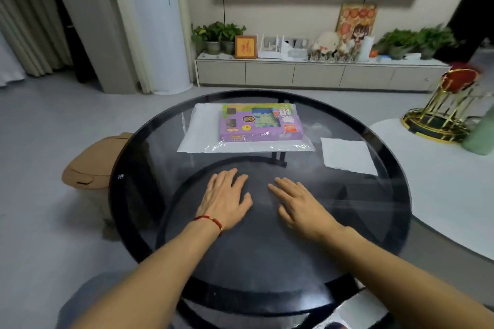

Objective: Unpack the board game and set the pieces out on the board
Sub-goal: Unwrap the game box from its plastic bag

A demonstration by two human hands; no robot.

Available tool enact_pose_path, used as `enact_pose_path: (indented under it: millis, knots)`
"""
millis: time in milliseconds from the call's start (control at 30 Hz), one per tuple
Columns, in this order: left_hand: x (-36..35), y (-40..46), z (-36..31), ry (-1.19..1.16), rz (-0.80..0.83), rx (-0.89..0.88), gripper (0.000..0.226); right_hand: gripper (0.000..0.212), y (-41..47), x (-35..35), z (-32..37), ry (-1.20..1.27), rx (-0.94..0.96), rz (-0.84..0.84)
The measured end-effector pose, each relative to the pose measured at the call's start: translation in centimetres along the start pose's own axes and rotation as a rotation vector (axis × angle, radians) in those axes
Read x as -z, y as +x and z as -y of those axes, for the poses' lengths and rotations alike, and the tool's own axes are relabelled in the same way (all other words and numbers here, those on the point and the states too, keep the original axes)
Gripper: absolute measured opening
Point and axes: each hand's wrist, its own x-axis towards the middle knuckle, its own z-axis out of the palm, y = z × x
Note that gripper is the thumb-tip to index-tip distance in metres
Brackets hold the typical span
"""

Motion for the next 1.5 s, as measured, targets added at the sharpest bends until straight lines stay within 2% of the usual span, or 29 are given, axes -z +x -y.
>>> enact_pose_path:
  millis: [133, 333, 433, 533, 600, 700, 800, 900, 1000, 1067, 1167, 1233, 1300, 1333, 1400, 1467, 1500]
  knots:
    - [0.4, -0.2, 0.5, -0.021, 0.069, 0.002, 0.06, 0.057, -2.0, 1.1, -1.1, -0.029, 0.042, 0.095]
    - [2.1, 1.5, 1.9, -0.038, 0.111, -0.051, 0.058, 0.044, 1.1, 3.3, -1.8, 0.068, -0.031, 0.046]
    - [3.0, 3.5, 4.1, -0.161, -0.058, 0.02, 0.045, 0.043, 3.8, 4.1, -3.0, 0.101, -0.078, -0.023]
    - [3.4, 6.3, 6.4, 0.006, -0.224, 0.151, 0.042, 0.049, 6.4, 3.7, -4.3, -0.037, -0.202, -0.203]
    - [2.9, 8.0, 7.6, 0.087, -0.158, 0.169, 0.053, 0.052, 8.5, 3.4, -4.8, -0.088, -0.296, -0.268]
    - [1.9, 9.1, 8.7, 0.069, -0.008, 0.204, 0.059, 0.054, 11.8, 2.5, -5.2, -0.084, -0.366, -0.226]
    - [2.1, 8.8, 7.7, 0.177, 0.128, 0.183, 0.062, 0.054, 14.0, 1.4, -6.2, -0.03, -0.296, -0.161]
    - [3.7, 7.8, 5.4, 0.265, 0.183, 0.153, 0.06, 0.062, 14.3, 1.2, -7.7, 0.052, -0.164, -0.072]
    - [4.3, 5.5, 2.0, 0.289, 0.18, 0.085, 0.055, 0.062, 13.6, 1.5, -8.1, 0.014, -0.152, -0.148]
    - [4.3, 4.3, -0.1, 0.17, 0.159, -0.011, 0.051, 0.058, 13.0, 2.1, -6.7, 0.003, -0.195, -0.243]
    - [4.6, 3.9, -1.5, -0.303, 0.176, -0.193, 0.037, 0.052, 12.1, 2.2, -3.4, 0.026, -0.313, -0.278]
    - [4.6, 4.9, -0.3, -0.336, 0.005, -0.298, 0.032, 0.056, 12.1, 2.2, -2.2, 0.112, -0.333, -0.22]
    - [4.2, 6.8, 2.6, -0.268, -0.205, -0.222, 0.038, 0.062, 12.4, 2.2, -2.5, 0.163, -0.278, -0.167]
    - [4.1, 7.5, 4.3, -0.211, -0.238, -0.153, 0.046, 0.065, 12.4, 2.2, -3.2, 0.175, -0.244, -0.134]
    - [4.0, 8.0, 6.8, -0.09, -0.101, -0.045, 0.061, 0.074, 12.4, 2.2, -4.9, 0.129, -0.176, -0.049]
    - [3.4, 7.7, 7.9, -0.026, 0.058, -0.017, 0.068, 0.078, 12.6, 2.1, -6.2, 0.126, -0.122, -0.01]
    - [3.1, 7.4, 7.9, -0.012, 0.086, -0.019, 0.07, 0.078, 12.9, 2.1, -6.6, 0.148, -0.106, -0.014]
